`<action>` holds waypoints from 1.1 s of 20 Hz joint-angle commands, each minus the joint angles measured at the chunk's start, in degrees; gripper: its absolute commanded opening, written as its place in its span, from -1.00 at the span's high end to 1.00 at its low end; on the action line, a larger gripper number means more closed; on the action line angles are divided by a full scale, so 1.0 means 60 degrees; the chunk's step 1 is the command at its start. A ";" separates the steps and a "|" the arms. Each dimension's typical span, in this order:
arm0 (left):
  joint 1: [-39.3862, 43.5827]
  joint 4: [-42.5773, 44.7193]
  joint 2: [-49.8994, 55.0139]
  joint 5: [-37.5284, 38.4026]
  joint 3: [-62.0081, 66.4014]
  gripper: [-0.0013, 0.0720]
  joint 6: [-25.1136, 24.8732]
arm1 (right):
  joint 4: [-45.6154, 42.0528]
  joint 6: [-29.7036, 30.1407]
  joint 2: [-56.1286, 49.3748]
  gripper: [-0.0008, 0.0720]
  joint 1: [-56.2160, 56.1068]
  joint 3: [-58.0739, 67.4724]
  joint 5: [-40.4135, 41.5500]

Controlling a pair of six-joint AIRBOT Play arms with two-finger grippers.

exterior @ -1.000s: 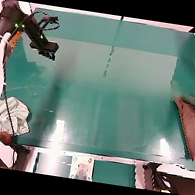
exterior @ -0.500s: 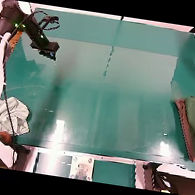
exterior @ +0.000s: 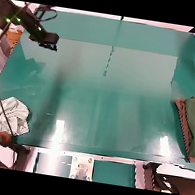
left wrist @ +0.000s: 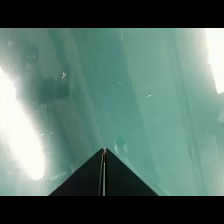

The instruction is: Fold the shirts.

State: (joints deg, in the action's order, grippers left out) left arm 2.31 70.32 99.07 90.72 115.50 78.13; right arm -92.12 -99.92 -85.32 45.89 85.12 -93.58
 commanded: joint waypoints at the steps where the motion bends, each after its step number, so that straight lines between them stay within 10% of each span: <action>1: 0.0007 -0.0055 -0.0852 0.0113 -0.0342 0.92 0.0313 | 0.2113 0.0412 0.0426 0.95 -0.1446 0.0226 0.0470; 12: 0.0004 -0.0080 -0.7402 -0.1636 -0.9555 0.91 0.0583 | 0.3971 0.1016 0.5464 0.95 -0.6076 -0.6849 0.3224; 22: 0.0004 -0.0018 -0.7701 -0.2113 -0.9908 0.91 0.0579 | 0.4029 0.1009 0.5774 0.95 -0.6484 -0.7111 0.3282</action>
State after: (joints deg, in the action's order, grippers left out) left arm 2.31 70.17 53.28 79.09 56.62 81.58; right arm -68.29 -93.89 -51.03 7.33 42.85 -74.17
